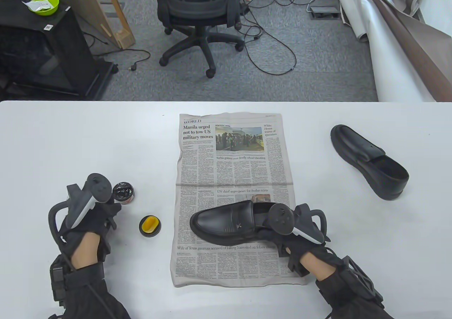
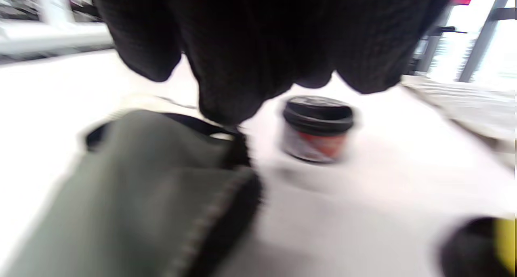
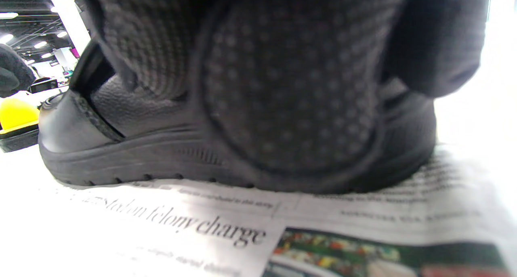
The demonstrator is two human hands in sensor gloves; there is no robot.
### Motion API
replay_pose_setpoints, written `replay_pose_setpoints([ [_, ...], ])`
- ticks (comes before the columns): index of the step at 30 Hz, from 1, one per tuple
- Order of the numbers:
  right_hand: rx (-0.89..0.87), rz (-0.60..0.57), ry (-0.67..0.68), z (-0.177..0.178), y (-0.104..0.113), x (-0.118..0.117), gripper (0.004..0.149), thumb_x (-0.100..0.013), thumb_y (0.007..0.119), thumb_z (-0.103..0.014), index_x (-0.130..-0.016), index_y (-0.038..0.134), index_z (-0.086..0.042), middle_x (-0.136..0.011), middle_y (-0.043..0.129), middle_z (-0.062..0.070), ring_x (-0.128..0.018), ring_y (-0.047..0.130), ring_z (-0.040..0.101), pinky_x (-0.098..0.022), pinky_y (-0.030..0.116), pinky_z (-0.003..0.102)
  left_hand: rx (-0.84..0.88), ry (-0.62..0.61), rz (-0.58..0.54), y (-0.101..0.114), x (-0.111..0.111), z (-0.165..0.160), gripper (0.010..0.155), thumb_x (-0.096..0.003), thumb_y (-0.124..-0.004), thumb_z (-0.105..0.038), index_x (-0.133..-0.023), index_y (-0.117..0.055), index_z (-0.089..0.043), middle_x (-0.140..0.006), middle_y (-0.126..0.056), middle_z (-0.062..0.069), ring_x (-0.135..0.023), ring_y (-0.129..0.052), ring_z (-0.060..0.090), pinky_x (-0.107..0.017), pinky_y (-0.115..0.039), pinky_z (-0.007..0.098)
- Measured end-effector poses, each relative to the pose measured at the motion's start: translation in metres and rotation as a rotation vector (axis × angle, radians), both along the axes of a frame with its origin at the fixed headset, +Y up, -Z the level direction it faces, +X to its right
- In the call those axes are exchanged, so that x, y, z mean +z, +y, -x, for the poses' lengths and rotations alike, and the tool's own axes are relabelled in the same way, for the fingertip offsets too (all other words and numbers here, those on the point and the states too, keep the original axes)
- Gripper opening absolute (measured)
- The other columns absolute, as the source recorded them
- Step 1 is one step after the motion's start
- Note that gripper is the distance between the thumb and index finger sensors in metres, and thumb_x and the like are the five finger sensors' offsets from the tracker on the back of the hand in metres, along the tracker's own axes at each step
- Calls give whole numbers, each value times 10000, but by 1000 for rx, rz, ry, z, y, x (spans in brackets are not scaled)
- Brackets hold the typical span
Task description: Dip and apply built-in sponge shoe polish on shoes
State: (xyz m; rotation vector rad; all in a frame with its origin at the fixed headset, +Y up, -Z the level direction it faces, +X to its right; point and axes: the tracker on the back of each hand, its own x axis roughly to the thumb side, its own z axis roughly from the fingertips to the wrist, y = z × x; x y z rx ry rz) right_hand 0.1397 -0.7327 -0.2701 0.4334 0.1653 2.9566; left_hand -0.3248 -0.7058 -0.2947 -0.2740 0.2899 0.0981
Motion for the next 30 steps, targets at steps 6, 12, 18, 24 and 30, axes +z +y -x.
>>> replay_pose_setpoints([
  [6, 3, -4, -2, 0, 0, 0, 462, -310, 862, -554, -644, 986, -259, -557, 980, -20, -107, 1072, 6, -327, 919, 329, 111, -187, 116, -11, -4, -28, 680, -311, -880, -640, -898, -764, -317, -815, -950, -36, -557, -1027, 79, -705, -770, 472],
  [12, 4, -4, -3, 0, 0, 1, 463, -311, 862, -554, -645, 986, -257, -558, 979, -20, -108, 1073, 6, -327, 920, 329, 28, -262, 199, -23, -8, -49, 720, -271, -910, -672, -870, -765, -298, -760, -948, -34, -516, -1015, 87, -687, -775, 480],
  [18, 6, -6, -4, 1, 0, 1, 462, -312, 861, -553, -645, 985, -259, -559, 979, -18, -108, 1073, 7, -329, 919, 330, -12, -278, 247, -30, -9, -58, 625, -318, -930, -620, -833, -807, -287, -707, -973, -22, -460, -1023, 97, -669, -785, 483],
  [24, 5, -4, -3, 1, 0, 1, 464, -310, 862, -554, -646, 985, -258, -558, 979, -21, -107, 1073, 7, -328, 919, 331, -43, -291, 233, -32, -11, -61, 546, -356, -933, -569, -814, -832, -290, -697, -986, -17, -455, -1032, 97, -664, -792, 480],
  [30, 3, -2, 2, 1, 0, 1, 463, -313, 861, -553, -646, 986, -257, -558, 979, -19, -107, 1072, 7, -328, 918, 331, -8, -304, 180, -21, -9, -55, 504, -361, -932, -556, -789, -850, -303, -677, -998, -25, -433, -1038, 84, -660, -801, 466],
])
